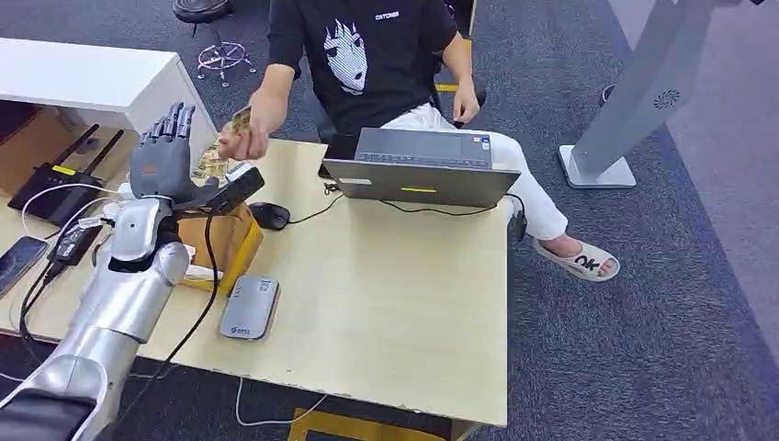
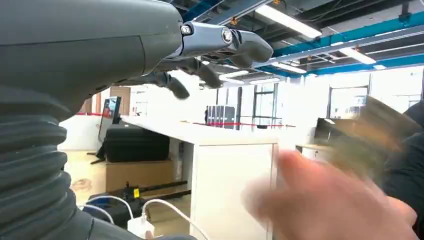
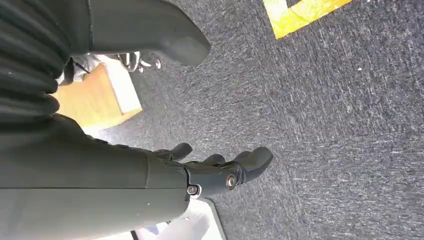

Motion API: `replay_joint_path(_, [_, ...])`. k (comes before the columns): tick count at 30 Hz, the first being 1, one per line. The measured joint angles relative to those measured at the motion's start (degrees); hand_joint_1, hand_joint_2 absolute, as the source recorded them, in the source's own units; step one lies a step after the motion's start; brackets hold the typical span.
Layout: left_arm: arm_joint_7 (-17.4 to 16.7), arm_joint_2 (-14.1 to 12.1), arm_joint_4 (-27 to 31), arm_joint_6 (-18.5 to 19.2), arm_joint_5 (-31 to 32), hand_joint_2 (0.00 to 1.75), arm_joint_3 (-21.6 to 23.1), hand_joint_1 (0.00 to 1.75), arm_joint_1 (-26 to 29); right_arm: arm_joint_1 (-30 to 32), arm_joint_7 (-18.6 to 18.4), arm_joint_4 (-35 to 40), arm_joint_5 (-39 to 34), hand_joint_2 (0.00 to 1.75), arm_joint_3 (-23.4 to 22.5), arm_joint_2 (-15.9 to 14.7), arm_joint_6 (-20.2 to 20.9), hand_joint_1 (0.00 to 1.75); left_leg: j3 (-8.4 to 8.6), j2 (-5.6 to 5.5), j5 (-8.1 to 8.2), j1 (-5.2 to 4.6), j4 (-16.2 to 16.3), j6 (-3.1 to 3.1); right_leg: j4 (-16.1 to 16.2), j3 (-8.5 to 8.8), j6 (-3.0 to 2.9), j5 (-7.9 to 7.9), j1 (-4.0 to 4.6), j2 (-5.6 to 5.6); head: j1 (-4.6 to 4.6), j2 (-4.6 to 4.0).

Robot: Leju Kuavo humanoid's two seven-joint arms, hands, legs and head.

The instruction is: Pass the card to the sensor for recognition and then transmit it.

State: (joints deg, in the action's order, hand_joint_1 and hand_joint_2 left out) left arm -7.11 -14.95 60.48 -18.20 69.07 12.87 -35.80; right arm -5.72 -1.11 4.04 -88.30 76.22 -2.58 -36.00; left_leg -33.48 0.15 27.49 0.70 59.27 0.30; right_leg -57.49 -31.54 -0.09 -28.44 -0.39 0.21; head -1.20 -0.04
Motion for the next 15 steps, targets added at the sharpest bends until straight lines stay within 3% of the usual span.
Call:
replay_joint_path(6, [2.01, -0.24, 3.75, -0.57, 0.48, 1.75, -1.14, 0.00, 5.31, 0.03, 0.57, 0.00, -1.27, 1.75, 0.02, 0.00, -0.11, 0.00, -0.01, 0.02, 0.01, 0.00, -0.01, 0.00, 0.00, 0.00, 0.00, -0.01, 0.00, 0.01, 0.00, 0.00])
replay_joint_path(11, [4.81, -0.66, 14.21, -1.27, -0.20, 1.75, -1.49, 0.00, 15.93, 0.30, 0.87, 0.00, -1.68, 1.75, -0.59, 0.02, -0.26, 0.00, -0.01, 0.05, 0.07, -0.03, -0.02, -0.04, 0.01, -0.02, -0.02, -0.07, -0.02, 0.04, 0.00, 0.00])
replay_joint_path(15, [4.94, -0.72, 22.02, -0.81, -0.31, 1.75, -1.49, 0.00, 23.38, 0.67, 0.96, -0.02, -1.68, 1.75, -1.40, 0.18, -0.28, 0.00, -0.07, -0.02, 0.08, -0.02, -0.01, -0.03, 0.03, -0.07, 0.01, -0.10, -0.02, -0.05, 0.02, 0.00])
